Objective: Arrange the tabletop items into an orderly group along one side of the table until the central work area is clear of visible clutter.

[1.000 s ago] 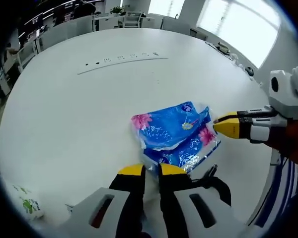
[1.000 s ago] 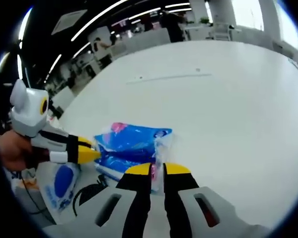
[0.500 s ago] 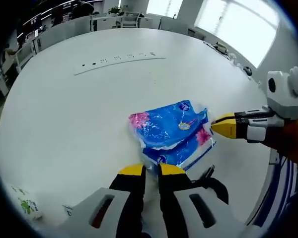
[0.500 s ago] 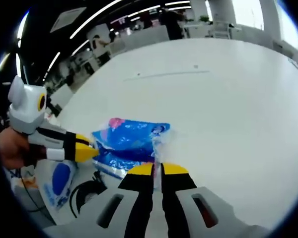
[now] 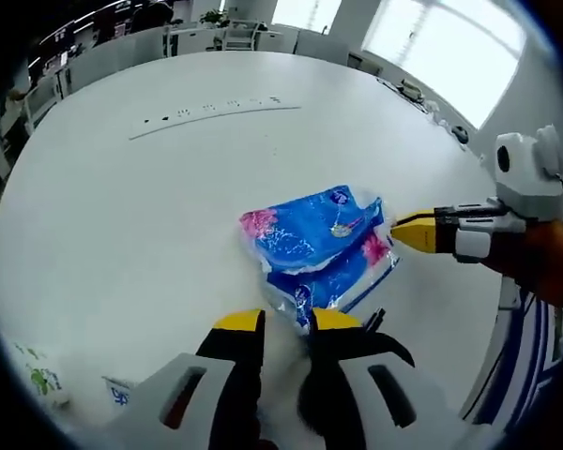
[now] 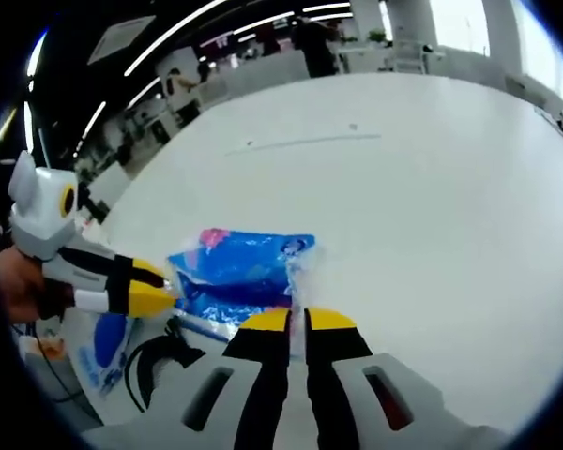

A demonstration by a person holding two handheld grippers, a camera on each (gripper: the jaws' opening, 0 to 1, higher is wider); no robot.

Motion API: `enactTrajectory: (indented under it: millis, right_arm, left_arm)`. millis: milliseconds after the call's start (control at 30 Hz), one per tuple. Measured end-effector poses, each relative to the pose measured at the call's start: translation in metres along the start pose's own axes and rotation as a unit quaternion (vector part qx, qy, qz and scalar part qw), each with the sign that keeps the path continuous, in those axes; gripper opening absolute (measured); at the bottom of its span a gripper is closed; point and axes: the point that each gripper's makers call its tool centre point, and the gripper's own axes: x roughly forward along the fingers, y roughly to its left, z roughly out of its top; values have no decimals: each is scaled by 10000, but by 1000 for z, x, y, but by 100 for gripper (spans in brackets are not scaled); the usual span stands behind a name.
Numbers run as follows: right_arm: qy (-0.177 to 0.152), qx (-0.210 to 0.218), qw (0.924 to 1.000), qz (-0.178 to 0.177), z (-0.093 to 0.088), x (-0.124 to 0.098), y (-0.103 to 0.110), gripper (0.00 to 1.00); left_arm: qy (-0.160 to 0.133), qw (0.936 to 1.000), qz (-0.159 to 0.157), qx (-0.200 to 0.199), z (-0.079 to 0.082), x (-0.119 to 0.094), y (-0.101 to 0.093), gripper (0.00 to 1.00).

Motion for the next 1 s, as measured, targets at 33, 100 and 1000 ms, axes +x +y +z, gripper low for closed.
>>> enactTrajectory:
  millis: [33, 100, 1000]
  right_arm:
    - [-2, -4, 10000, -5, 0, 0, 0, 5]
    - [-23, 15, 10000, -18, 1, -1, -1, 6]
    - [-234, -678, 9970, 296, 7, -18, 36, 11]
  left_arm:
    - [-10, 10000, 4, 8, 0, -1, 0, 17]
    - [-59, 10000, 16, -43, 0, -4, 0, 17]
    - [-636, 9971, 353, -239, -24, -68, 29, 18]
